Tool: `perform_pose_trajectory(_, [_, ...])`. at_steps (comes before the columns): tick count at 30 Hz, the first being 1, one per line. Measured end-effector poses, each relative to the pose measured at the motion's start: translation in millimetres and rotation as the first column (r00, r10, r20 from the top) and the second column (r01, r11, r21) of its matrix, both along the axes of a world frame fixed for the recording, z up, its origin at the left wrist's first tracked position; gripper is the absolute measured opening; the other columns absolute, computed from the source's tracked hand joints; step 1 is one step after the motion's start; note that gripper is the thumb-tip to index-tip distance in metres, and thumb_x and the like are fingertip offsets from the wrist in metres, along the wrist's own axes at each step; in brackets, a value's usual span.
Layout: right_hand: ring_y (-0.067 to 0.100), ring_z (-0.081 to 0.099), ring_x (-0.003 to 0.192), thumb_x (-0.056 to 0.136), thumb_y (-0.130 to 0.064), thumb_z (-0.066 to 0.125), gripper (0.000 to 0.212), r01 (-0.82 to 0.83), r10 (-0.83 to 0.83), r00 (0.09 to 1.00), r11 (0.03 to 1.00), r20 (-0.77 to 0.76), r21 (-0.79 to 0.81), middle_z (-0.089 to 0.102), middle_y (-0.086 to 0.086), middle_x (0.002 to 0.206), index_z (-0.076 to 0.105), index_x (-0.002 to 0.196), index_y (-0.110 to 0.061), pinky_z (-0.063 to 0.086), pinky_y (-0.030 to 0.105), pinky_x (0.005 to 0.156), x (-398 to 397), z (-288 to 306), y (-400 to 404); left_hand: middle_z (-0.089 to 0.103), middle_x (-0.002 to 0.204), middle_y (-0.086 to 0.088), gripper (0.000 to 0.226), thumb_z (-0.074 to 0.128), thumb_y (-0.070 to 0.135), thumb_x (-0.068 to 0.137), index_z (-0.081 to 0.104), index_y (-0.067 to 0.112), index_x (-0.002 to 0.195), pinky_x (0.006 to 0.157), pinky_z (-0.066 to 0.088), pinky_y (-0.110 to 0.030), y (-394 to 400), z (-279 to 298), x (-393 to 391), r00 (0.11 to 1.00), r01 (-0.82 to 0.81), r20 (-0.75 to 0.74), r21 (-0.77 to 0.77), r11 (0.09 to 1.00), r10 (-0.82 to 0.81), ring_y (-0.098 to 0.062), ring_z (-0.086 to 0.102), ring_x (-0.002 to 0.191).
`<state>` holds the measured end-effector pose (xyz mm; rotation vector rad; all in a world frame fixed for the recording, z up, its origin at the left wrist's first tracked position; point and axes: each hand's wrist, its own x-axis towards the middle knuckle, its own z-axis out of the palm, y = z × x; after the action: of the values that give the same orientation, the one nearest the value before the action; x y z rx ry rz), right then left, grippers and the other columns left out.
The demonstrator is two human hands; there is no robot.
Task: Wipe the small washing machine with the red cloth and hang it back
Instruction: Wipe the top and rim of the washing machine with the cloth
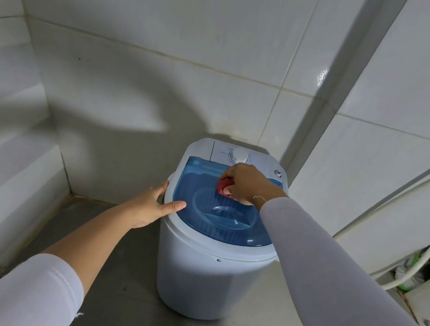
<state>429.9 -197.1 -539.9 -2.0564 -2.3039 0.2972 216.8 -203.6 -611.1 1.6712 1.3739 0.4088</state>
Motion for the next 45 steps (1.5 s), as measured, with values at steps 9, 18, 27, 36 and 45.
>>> perform_pose_trajectory(9, [0.026, 0.057, 0.107, 0.084, -0.014, 0.062, 0.029, 0.104, -0.104, 0.993, 0.995, -0.046, -0.011, 0.063, 0.009, 0.119, 0.066, 0.113, -0.015, 0.045, 0.031, 0.094, 46.0, -3.5, -20.8, 0.025, 0.157, -0.001, 0.085, 0.053, 0.058, 0.082, 0.013, 0.028, 0.151, 0.116, 0.024, -0.044, 0.3, 2.5, 2.0, 0.999, -0.006, -0.041, -0.014, 1.0, 0.005, -0.025, 0.027, 0.143])
perform_pose_trajectory(18, [0.025, 0.056, 0.106, 0.085, -0.011, 0.059, 0.027, 0.193, -0.19, 0.975, 0.981, -0.118, 0.012, 0.064, 0.01, 0.118, 0.065, 0.111, -0.013, 0.039, 0.024, 0.084, 79.2, -6.2, -41.9, 0.024, 0.158, 0.0, 0.084, 0.053, 0.055, 0.084, 0.012, 0.025, 0.152, 0.116, 0.023, -0.042, -1.2, 2.9, 4.1, 0.998, -0.038, -0.054, -0.021, 0.999, 0.037, -0.025, 0.026, 0.144])
perform_pose_trajectory(27, [0.019, 0.05, 0.09, 0.09, -0.013, 0.053, 0.029, 0.298, -0.293, 0.939, 0.955, -0.179, 0.004, 0.061, 0.011, 0.119, 0.061, 0.117, -0.012, 0.043, 0.025, 0.074, 101.2, -8.2, -64.6, 0.032, 0.154, -0.002, 0.074, 0.051, 0.049, 0.088, 0.019, 0.023, 0.15, 0.113, 0.03, -0.042, -9.1, 5.6, 8.1, 0.998, -0.059, -0.037, 0.011, 0.998, 0.06, -0.027, 0.033, 0.14])
perform_pose_trajectory(36, [0.024, 0.054, 0.11, 0.082, -0.017, 0.063, 0.041, 0.064, -0.04, 0.99, 0.983, -0.138, 0.172, 0.056, 0.004, 0.123, 0.054, 0.122, -0.022, 0.043, 0.025, 0.085, 32.0, 36.1, -33.0, 0.021, 0.159, 0.004, 0.118, 0.064, 0.077, 0.055, 0.008, 0.036, 0.15, 0.115, 0.027, -0.048, -15.3, -1.0, 1.0, 0.998, -0.04, -0.052, -0.02, 0.999, 0.039, -0.025, 0.026, 0.144])
perform_pose_trajectory(45, [0.028, 0.051, 0.115, 0.083, -0.021, 0.062, 0.042, -0.156, 0.158, 0.986, 0.987, -0.05, 0.036, 0.052, 0.01, 0.125, 0.055, 0.123, -0.015, 0.042, 0.031, 0.093, -73.7, 5.7, -3.7, 0.025, 0.158, 0.002, 0.124, 0.063, 0.084, 0.046, 0.016, 0.033, 0.148, 0.115, 0.028, -0.05, -13.7, -13.1, -2.0, 1.0, -0.004, -0.004, 0.05, 0.999, 0.004, -0.024, 0.019, 0.146])
